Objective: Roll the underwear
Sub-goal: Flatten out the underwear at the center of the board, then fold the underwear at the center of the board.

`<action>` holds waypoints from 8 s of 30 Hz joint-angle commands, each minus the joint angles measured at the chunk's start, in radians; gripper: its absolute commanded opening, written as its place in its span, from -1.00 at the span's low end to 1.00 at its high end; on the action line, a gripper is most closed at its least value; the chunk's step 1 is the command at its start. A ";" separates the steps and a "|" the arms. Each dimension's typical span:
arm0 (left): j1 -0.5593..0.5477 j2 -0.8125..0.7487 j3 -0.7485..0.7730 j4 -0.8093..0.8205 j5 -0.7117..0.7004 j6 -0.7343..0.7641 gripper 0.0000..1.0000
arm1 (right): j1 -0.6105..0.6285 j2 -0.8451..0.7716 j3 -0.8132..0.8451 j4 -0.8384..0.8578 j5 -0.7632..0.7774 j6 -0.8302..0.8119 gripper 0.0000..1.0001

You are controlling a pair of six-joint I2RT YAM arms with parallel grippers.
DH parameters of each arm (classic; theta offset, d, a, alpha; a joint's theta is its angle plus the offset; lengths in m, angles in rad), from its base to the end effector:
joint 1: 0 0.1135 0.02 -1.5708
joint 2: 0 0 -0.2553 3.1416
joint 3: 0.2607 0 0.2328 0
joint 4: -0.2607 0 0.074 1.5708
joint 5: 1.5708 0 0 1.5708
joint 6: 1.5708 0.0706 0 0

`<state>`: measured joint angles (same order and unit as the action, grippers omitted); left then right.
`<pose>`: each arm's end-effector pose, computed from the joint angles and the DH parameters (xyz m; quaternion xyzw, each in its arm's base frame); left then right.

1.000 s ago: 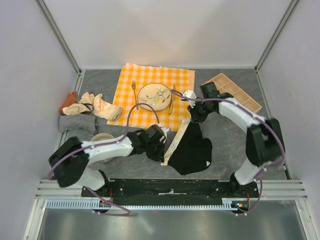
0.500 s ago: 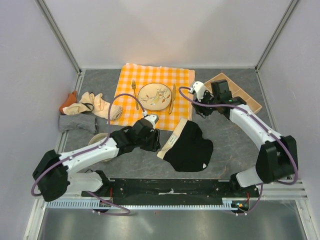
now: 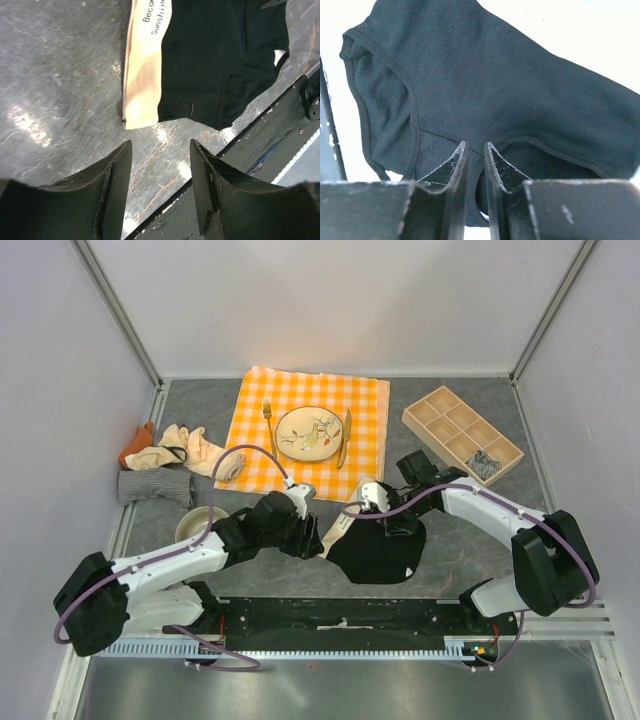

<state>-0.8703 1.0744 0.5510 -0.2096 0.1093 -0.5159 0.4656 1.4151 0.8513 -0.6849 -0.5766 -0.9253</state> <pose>0.1426 -0.1811 0.1811 0.1827 0.8940 -0.2979 0.2806 0.2014 0.1443 0.1699 -0.6413 0.6973 0.2382 0.2136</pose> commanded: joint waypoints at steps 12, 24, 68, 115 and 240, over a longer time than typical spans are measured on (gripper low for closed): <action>0.002 0.094 0.069 0.090 -0.017 0.049 0.10 | 0.081 -0.154 -0.238 -0.194 0.259 -0.342 -0.66; -0.001 0.107 0.064 0.090 0.023 0.073 0.09 | -0.070 -0.167 0.055 -0.237 -0.008 -0.185 -0.10; 0.004 -0.215 -0.120 0.085 -0.072 -0.009 0.12 | -0.217 0.285 0.393 0.008 0.158 0.336 -1.00; 0.004 -0.346 -0.215 0.099 -0.025 -0.139 0.13 | 0.266 0.008 0.015 -0.056 0.139 0.102 -0.95; 0.040 0.289 -0.014 0.705 0.277 -0.254 -0.27 | 0.255 0.033 0.006 -0.110 0.038 -0.014 -0.97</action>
<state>-0.8227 1.3155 0.4801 0.3988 0.3511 -0.7685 0.7174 1.4422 0.8680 -0.8101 -0.5476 -0.9241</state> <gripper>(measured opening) 0.362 0.013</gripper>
